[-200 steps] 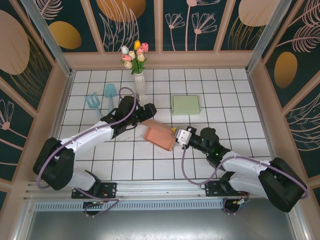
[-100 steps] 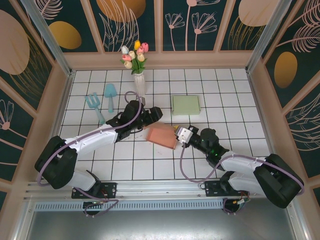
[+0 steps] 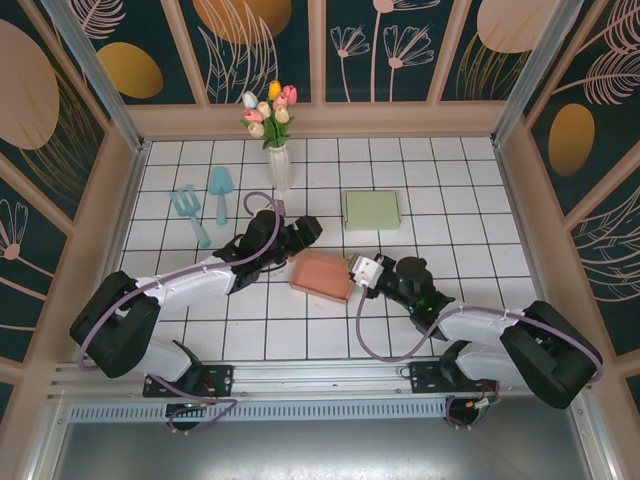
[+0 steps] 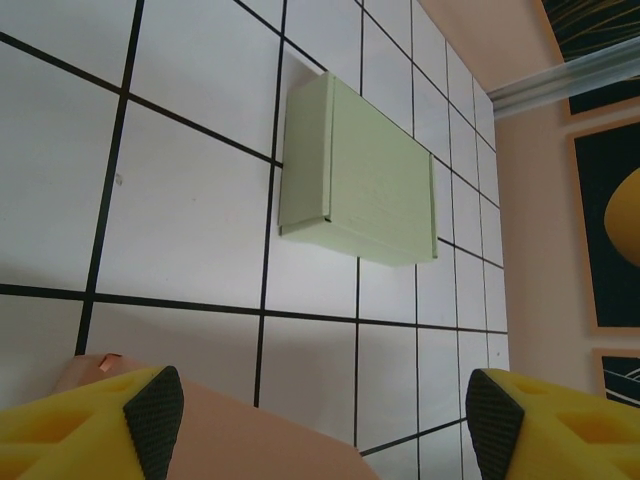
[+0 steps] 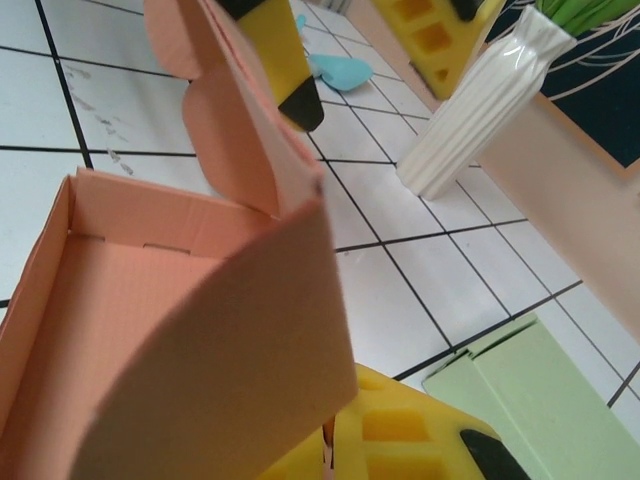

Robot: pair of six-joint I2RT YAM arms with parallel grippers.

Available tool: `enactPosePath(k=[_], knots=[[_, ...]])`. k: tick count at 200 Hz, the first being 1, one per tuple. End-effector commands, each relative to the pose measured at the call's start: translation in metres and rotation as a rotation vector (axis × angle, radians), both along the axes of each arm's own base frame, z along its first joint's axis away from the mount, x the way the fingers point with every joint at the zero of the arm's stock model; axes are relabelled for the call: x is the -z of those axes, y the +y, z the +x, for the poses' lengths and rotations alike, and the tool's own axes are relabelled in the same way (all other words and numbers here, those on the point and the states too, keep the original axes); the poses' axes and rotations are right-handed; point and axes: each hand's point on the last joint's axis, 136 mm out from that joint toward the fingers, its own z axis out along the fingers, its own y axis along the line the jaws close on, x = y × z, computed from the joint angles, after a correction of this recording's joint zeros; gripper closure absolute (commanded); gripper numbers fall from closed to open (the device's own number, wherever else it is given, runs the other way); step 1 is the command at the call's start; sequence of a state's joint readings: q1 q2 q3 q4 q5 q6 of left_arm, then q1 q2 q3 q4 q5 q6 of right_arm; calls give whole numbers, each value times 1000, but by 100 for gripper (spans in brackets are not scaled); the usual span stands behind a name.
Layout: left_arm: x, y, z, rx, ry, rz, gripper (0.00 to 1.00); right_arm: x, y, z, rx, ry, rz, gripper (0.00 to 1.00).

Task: Fold the paper box

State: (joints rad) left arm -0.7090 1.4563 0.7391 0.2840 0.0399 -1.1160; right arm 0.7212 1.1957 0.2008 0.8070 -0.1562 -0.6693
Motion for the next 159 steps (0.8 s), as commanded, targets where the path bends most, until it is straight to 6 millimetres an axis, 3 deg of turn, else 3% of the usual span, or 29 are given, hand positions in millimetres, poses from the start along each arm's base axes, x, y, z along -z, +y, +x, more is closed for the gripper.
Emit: enactPosePath(k=[1,56,121,159], knots=[[-31,-41,-15,112,8,-125,24,-5,7,5,22,13,26,94],[-47,-50,-13,113,-8,-132,24,-7,3,10,58,4,29,96],[-46,-58,-14,127,-2,-137,24,-6,2,9,59,15,24,96],[-24,-53,-26,129,10,-94,25,-5,3,8,55,34,26,92]])
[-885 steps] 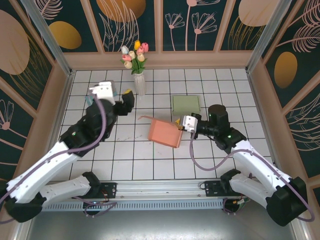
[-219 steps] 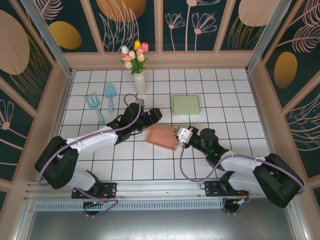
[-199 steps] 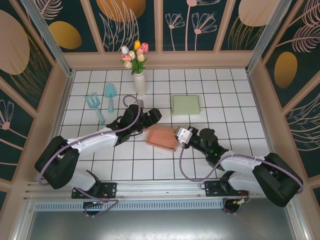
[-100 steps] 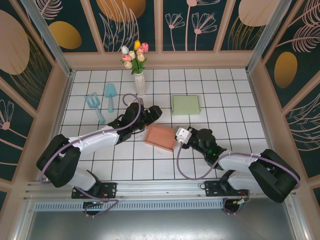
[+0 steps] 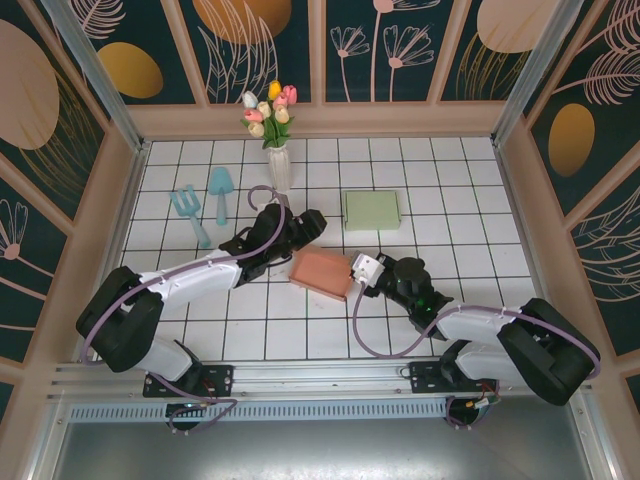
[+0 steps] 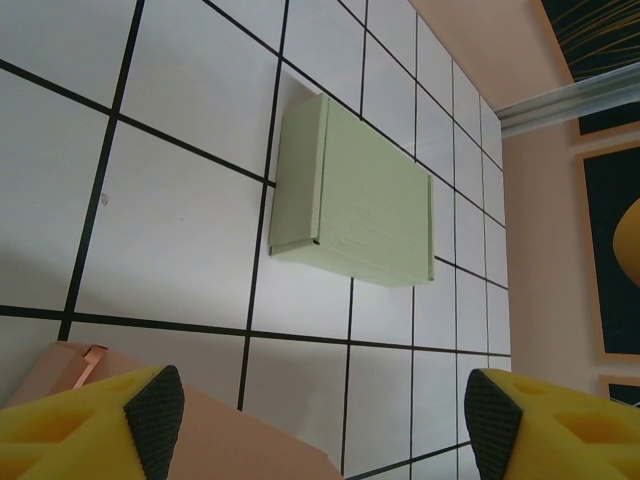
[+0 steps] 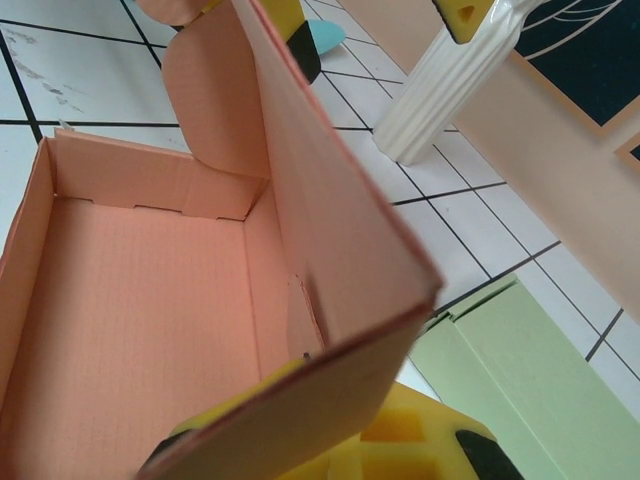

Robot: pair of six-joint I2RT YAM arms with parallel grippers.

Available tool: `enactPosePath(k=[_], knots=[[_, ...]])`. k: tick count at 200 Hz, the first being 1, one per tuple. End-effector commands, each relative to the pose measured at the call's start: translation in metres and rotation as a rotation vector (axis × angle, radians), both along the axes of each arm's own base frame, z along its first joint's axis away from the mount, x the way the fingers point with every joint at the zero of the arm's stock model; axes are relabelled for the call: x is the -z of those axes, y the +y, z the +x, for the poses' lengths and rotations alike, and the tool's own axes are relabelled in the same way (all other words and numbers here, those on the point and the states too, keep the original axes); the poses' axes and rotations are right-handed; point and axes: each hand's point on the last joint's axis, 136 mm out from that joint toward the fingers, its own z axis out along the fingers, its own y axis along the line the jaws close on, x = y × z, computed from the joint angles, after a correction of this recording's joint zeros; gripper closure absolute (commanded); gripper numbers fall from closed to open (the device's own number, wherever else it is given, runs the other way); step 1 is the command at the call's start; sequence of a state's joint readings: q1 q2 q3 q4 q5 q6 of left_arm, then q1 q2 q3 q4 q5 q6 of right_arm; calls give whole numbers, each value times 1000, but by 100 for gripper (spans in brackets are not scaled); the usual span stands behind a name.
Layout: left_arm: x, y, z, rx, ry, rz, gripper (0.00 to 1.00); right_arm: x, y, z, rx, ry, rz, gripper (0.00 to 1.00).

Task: Fold the paper box

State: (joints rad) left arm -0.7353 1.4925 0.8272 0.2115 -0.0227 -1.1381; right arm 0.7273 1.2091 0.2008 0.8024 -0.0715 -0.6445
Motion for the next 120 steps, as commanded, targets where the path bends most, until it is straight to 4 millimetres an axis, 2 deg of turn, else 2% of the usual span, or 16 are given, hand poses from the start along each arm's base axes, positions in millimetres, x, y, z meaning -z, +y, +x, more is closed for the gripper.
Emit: enactPosePath(k=[1,30,58,75,120], knots=[[-15,-44,-35,167,3,-117,25,-10,11,-2,-27,18,40,92],[4,-36,-47,163,9,-83,28,-7,14,-5,-36,43,27,87],[19,-26,-54,152,15,-38,28,-4,16,-10,-27,69,4,74],[22,-17,-55,129,6,-20,28,-8,14,-11,8,83,6,62],[29,-2,-56,85,-4,10,28,-19,2,-25,71,172,58,51]])
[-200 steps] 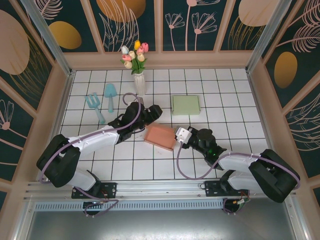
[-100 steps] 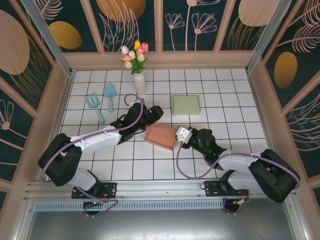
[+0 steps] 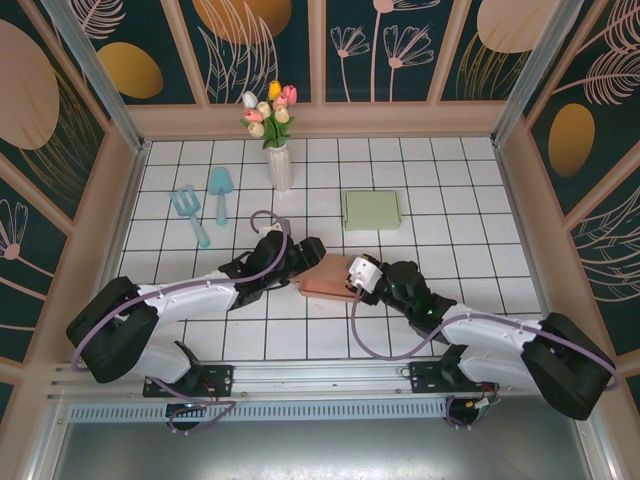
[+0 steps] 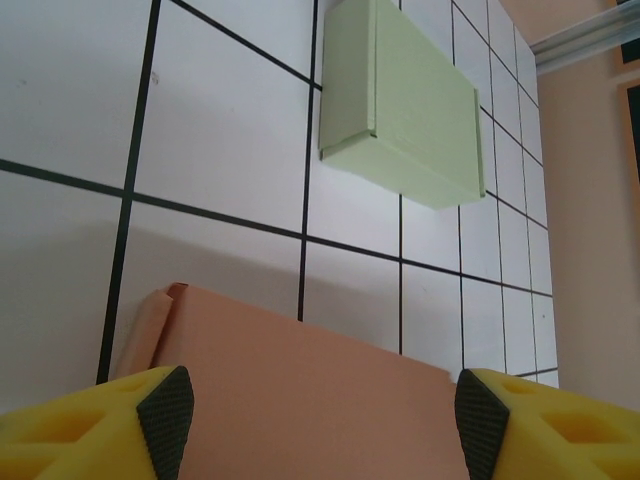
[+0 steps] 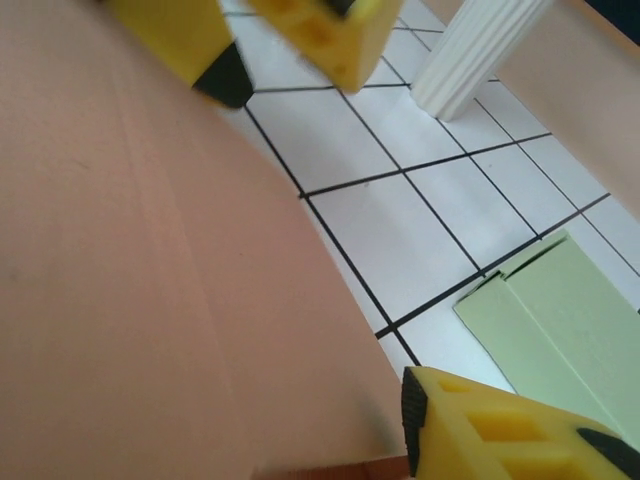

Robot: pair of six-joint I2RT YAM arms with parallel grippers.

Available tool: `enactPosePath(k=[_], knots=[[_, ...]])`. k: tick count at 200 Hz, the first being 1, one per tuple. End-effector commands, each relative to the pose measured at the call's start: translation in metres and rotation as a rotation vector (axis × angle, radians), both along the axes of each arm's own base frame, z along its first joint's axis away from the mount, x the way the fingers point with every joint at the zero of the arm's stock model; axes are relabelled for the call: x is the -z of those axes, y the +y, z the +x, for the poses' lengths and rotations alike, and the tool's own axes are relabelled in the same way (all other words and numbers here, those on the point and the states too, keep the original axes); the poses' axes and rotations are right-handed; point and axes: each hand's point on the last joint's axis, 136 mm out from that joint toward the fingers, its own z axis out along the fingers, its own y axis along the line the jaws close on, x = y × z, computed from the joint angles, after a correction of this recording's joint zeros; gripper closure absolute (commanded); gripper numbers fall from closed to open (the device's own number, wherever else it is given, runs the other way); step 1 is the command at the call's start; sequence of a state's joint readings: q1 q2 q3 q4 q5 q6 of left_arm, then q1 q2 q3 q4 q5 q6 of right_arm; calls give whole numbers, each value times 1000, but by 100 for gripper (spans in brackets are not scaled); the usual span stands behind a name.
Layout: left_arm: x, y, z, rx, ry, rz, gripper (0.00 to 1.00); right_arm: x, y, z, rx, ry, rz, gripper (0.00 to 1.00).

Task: Fold the paper box

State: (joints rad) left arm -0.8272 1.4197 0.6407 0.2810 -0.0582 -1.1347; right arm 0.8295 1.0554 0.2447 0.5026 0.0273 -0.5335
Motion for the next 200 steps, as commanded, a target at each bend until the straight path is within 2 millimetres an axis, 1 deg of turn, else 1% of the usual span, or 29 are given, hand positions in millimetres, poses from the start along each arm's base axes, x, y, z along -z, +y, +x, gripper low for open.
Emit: enactPosePath(k=[1,15,43,78,100,126,142,154,179,185,189,200], knots=[[-8,-6,-6,22,-18,-38,28,-21,0,-3,49,48,81,51],[-5,-5,-7,18,-14,-39,28,-25,-3,-10,64,74,112,49],[0,-3,-7,4,-9,-45,29,-23,-9,-21,84,127,150,44],[2,-2,-5,-16,-7,-49,29,-21,-6,-31,80,159,140,38],[3,-2,-3,-27,-4,-58,29,-17,-5,-31,89,174,126,37],[-3,-4,1,-42,-14,-65,29,-9,0,-26,93,172,84,37],[-7,0,4,-65,-28,-59,29,-6,6,-24,63,143,57,37],[-10,2,6,-78,-39,-52,29,-9,15,-26,16,112,61,37],[-17,11,10,-111,-68,-17,29,-21,37,-31,-103,43,124,36],[-18,13,11,-119,-75,-6,28,-21,39,-30,-111,27,121,36],[-19,16,12,-127,-80,2,28,-21,45,-33,-143,29,122,36],[-23,21,13,-145,-96,25,28,-16,54,-31,-172,29,99,35]])
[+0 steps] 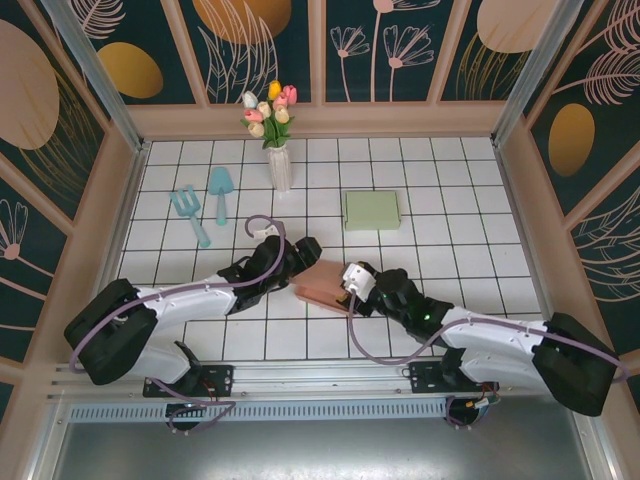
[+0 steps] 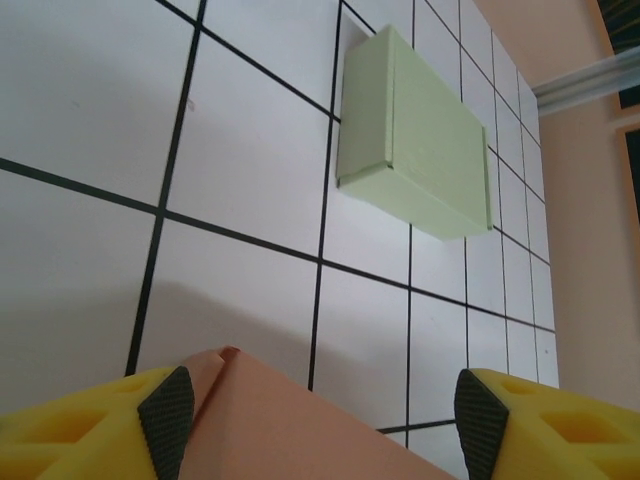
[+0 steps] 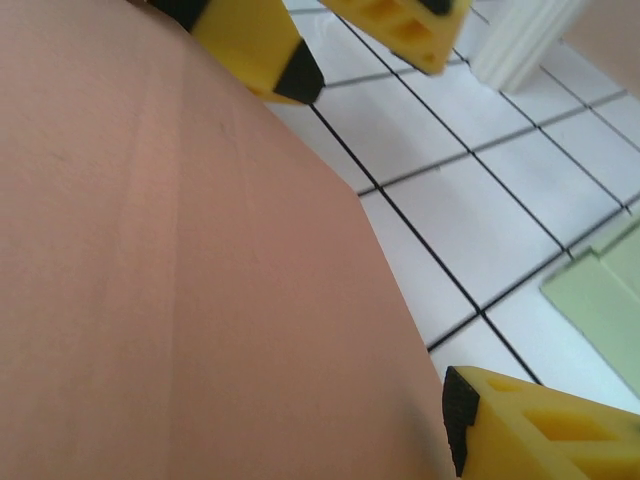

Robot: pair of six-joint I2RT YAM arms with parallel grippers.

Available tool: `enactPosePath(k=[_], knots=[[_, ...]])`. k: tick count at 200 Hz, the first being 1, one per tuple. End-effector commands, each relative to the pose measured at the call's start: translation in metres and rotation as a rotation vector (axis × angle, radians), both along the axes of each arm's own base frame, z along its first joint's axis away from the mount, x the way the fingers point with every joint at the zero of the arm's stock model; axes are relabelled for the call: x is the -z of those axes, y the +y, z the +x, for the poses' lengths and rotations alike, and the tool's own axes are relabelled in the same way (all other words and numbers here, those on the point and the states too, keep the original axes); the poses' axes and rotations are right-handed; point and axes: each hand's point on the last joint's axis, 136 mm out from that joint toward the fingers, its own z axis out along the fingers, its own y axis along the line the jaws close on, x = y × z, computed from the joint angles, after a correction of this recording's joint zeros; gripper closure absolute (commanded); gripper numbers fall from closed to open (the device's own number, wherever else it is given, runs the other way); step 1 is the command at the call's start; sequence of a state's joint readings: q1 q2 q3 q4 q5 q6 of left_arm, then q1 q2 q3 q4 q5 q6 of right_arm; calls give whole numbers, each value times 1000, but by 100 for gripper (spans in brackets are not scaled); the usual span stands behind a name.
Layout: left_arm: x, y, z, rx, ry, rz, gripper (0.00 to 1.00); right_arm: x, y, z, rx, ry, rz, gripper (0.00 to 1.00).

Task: Fold the paper box

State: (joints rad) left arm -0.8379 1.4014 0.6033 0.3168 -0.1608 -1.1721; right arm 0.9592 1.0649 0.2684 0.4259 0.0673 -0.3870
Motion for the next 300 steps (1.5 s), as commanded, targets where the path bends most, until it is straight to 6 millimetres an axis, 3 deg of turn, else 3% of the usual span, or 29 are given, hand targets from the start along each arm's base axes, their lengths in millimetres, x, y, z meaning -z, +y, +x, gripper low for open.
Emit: enactPosePath(k=[1,26,44,86,126,131,135,192,221,250,264,281,300], knots=[[-24,8,8,-51,-63,28,28,-25,34,-2,-135,-98,77,35],[-31,20,10,-86,-92,76,27,-7,50,-1,-219,-105,-28,32],[-34,26,11,-104,-106,96,26,3,55,-15,-350,-160,-93,30],[-24,29,8,-107,-99,96,26,-3,51,-32,-491,-238,-177,26],[-6,18,8,-84,-59,68,27,-3,41,-37,-551,-196,-310,21],[-4,16,8,-82,-56,66,27,-5,41,-38,-560,-188,-315,4],[-2,16,8,-81,-52,66,27,-5,41,-39,-566,-181,-324,1],[-3,17,13,-105,-60,69,28,-16,25,-38,-583,-150,-470,1],[-18,27,17,-134,-107,115,28,-32,15,-14,-436,-267,-453,1],[-72,49,16,-110,-304,241,28,-47,1,4,-356,-300,-373,1],[-90,76,10,-147,-364,332,28,-51,-3,4,-379,-304,-348,1],[-97,112,0,-245,-390,390,25,-55,-6,3,-400,-297,-358,1],[-103,124,-11,-254,-417,357,25,-59,-6,-1,-418,-266,-374,1]])
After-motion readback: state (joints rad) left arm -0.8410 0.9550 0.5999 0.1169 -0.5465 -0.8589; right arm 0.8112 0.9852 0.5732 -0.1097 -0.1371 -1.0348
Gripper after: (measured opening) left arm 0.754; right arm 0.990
